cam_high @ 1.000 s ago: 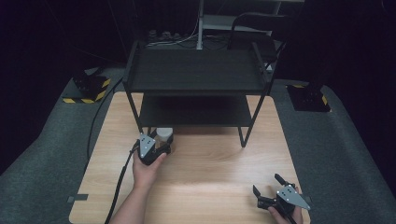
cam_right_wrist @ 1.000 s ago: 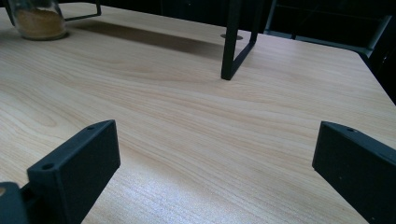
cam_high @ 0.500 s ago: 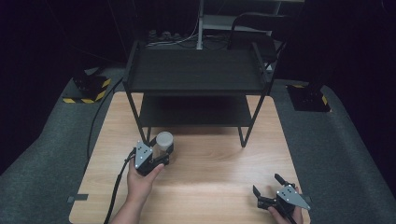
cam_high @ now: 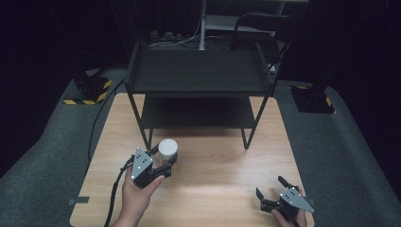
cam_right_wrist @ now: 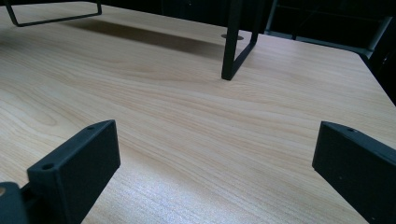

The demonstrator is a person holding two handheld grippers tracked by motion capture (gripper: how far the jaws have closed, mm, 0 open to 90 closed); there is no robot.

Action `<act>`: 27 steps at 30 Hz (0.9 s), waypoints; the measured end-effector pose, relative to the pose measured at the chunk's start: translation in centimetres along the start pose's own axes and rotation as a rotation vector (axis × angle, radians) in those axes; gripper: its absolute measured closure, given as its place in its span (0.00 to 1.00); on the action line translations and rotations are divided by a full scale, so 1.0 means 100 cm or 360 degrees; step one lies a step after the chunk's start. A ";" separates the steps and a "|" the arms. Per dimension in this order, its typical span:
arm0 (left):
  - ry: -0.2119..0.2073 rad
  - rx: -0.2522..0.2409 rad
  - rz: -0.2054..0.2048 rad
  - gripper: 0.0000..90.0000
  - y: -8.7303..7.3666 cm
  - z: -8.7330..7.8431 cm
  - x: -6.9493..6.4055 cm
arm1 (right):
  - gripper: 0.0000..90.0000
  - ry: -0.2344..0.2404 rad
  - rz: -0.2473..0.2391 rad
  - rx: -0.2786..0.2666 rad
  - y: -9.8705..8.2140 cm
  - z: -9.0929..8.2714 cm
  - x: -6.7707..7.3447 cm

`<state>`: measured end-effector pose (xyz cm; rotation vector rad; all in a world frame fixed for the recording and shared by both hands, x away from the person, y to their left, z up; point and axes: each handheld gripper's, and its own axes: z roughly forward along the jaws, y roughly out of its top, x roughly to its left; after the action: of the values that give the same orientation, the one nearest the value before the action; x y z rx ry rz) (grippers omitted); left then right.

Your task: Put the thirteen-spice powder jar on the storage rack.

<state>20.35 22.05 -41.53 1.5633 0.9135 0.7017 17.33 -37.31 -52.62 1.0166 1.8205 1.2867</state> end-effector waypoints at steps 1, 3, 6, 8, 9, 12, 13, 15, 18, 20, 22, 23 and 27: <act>-0.0003 -0.0005 0.0003 0.38 0.004 -0.001 -0.001 | 0.01 -0.0002 0.0000 0.0001 0.000 0.000 0.000; -0.0015 -0.0017 0.0004 0.38 0.010 -0.003 -0.001 | 0.01 -0.0004 0.0001 0.0000 0.000 0.000 0.000; -0.0033 -0.0039 -0.0006 0.38 0.020 -0.003 0.000 | 0.01 -0.0006 0.0001 0.0001 0.000 0.000 0.001; -0.0022 -0.0051 0.0016 0.38 0.027 -0.003 -0.001 | 0.01 -0.0006 0.0001 0.0000 0.000 0.000 0.001; -0.0015 -0.0060 0.0020 0.38 0.031 -0.002 -0.001 | 0.01 -0.0006 0.0002 0.0001 0.000 0.000 0.001; -0.0023 -0.0073 0.0002 0.38 0.041 0.001 0.002 | 0.01 -0.0007 0.0004 0.0000 0.000 0.000 0.001; -0.0025 -0.0077 0.0001 0.38 0.044 0.002 0.002 | 0.01 -0.0007 0.0003 0.0000 0.000 0.000 0.001; -0.0018 -0.0082 0.0011 0.38 0.052 0.005 0.002 | 0.01 -0.0005 0.0003 0.0000 0.000 0.000 0.000; -0.0017 -0.0080 0.0017 0.38 0.063 0.011 0.004 | 0.01 -0.0002 0.0003 0.0000 0.000 0.000 0.000; -0.0016 -0.0075 0.0014 0.38 0.070 0.015 0.005 | 0.01 -0.0001 0.0004 -0.0001 0.000 0.000 0.000; -0.0009 -0.0076 0.0011 0.38 0.075 0.020 0.006 | 0.01 -0.0001 0.0004 -0.0002 0.000 0.000 0.000; -0.0010 -0.0073 0.0014 0.38 0.078 0.023 0.007 | 0.01 -0.0001 0.0004 -0.0002 0.000 0.000 0.000; -0.0001 -0.0074 -0.0007 0.38 0.085 0.034 0.009 | 0.01 0.0001 0.0003 -0.0003 0.000 0.000 0.000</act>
<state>25.18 20.58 -33.87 1.5203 0.8939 0.7145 17.32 -37.36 -52.65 1.0173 1.8186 1.2896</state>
